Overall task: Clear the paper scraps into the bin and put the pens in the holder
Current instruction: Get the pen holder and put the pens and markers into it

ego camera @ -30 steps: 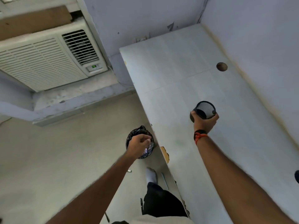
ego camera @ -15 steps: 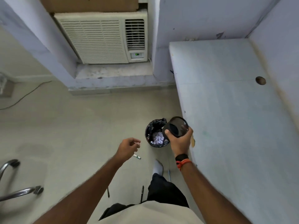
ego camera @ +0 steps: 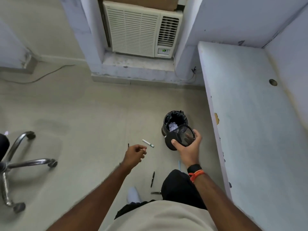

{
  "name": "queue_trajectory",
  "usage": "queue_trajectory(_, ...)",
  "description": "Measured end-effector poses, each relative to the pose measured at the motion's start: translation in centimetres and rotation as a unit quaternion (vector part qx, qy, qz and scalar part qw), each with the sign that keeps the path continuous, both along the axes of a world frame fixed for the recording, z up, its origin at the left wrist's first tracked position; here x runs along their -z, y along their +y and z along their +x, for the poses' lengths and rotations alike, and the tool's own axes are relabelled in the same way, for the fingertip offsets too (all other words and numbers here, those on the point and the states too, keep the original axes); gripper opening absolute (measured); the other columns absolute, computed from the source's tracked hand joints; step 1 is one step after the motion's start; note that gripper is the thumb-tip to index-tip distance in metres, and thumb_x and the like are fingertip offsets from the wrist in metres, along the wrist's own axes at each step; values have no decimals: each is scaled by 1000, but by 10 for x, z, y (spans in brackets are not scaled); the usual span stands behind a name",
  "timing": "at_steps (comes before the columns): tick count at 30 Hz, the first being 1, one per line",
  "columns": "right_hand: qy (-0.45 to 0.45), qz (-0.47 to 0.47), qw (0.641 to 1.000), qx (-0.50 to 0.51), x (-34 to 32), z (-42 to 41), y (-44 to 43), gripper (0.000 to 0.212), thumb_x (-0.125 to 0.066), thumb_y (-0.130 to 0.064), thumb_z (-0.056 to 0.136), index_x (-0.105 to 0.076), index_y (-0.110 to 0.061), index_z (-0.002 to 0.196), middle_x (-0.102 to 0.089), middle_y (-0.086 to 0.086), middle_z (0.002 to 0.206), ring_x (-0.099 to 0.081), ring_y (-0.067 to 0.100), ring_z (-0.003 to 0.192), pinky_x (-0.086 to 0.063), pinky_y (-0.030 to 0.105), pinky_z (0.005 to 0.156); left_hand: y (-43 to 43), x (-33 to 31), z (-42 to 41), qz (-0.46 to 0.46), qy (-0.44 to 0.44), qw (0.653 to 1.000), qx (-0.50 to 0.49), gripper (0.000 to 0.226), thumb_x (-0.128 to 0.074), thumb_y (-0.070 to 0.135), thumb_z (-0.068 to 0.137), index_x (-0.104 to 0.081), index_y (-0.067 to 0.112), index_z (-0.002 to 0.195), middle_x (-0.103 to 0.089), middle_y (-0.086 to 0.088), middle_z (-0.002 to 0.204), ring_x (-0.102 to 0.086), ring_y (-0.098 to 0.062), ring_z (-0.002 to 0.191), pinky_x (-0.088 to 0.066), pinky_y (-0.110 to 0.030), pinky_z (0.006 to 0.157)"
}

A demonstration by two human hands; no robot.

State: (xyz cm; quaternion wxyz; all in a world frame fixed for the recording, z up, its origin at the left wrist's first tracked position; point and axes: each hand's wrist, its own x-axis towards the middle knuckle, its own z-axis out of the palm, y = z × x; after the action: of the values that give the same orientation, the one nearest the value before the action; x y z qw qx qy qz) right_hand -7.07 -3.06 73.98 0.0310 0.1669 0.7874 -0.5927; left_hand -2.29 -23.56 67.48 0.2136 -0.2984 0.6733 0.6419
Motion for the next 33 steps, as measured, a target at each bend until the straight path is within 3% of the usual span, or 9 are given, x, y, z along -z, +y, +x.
queue_trajectory(3,-14,24,999,-27,0,27,4,92,-85,-9,67,-30,-23,140,-47,-6,126,-50,11,114,-43,21,94,1,10,30,14,-12,1000,-21,15,-54,10,93,-68,13,96,-67,-6,84,-55,-14,68,-42,-24,58)
queue_trajectory(10,-75,74,993,-56,28,78,29,87,-86,-19,66,-34,-27,135,-51,-1,128,-51,18,117,-47,35,100,21,31,71,10,-43,998,-39,18,-53,11,93,-68,10,103,-68,-6,88,-58,-15,72,-46,-24,63)
queue_trajectory(15,-113,60,990,-58,84,114,50,82,-87,-16,63,-37,-28,128,-53,-1,124,-55,17,112,-45,25,91,49,67,91,-14,-70,997,-43,18,-53,12,93,-69,11,102,-69,-6,88,-58,-13,71,-46,-23,62)
queue_trajectory(17,-132,53,988,-58,123,127,57,82,-87,-18,62,-36,-29,125,-54,-1,123,-56,19,112,-46,27,93,61,92,102,-31,-86,995,-46,18,-54,10,92,-69,12,101,-70,-6,87,-59,-13,71,-48,-24,63)
queue_trajectory(21,-169,57,982,-57,212,147,71,86,-89,-22,58,-35,-30,124,-54,-1,123,-55,19,114,-48,31,96,86,167,125,-78,-115,990,-32,16,-59,12,88,-71,16,98,-72,-6,89,-65,-17,79,-54,-34,82)
queue_trajectory(27,-175,85,981,-24,367,150,86,90,-90,-16,59,-36,-18,131,-49,3,128,-49,18,116,-43,24,93,111,315,135,-120,-136,983,11,10,-63,21,88,-72,22,93,-70,6,82,-66,-13,82,-57,-40,84)
queue_trajectory(33,-145,113,982,-32,563,121,77,90,-89,-27,58,-35,-22,130,-52,4,127,-52,23,116,-47,42,100,122,499,113,-140,-135,981,-3,12,-62,23,86,-73,20,89,-73,1,85,-68,-19,85,-57,-41,84)
